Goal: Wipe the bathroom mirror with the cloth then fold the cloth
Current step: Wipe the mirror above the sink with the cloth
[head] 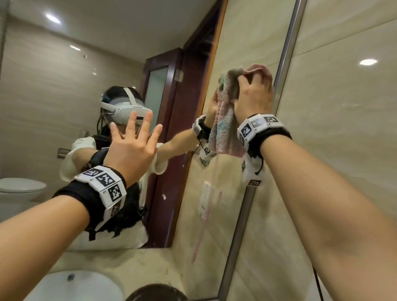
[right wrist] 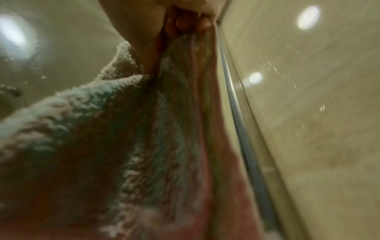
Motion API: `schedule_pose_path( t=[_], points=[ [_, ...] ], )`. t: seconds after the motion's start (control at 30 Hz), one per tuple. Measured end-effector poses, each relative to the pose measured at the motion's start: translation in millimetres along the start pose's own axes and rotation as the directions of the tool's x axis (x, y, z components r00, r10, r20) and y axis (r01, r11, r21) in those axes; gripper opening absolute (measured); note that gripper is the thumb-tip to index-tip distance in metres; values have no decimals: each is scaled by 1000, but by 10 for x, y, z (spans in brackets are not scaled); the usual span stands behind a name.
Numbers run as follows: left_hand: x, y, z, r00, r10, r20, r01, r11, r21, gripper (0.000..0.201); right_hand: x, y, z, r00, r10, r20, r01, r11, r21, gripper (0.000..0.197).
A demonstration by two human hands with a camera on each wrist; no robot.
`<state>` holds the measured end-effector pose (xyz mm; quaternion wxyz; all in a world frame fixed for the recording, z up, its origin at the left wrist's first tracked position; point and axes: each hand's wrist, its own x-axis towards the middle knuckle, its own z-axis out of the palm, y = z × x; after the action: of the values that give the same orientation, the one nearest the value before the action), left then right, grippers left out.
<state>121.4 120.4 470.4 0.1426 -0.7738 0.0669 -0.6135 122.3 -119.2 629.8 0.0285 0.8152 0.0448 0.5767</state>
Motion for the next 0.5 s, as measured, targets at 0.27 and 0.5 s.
schedule_pose_path(
  t=[0.27, 0.5],
  points=[
    [-33, -6, -19, 999, 10, -34, -11, 1000, -15, 54, 24, 95, -20, 998, 19, 53, -29, 982, 185, 52],
    [-28, -3, -34, 1000, 7, -26, -8, 1000, -17, 53, 68, 97, 51, 998, 29, 51, -34, 994, 103, 59]
  ],
)
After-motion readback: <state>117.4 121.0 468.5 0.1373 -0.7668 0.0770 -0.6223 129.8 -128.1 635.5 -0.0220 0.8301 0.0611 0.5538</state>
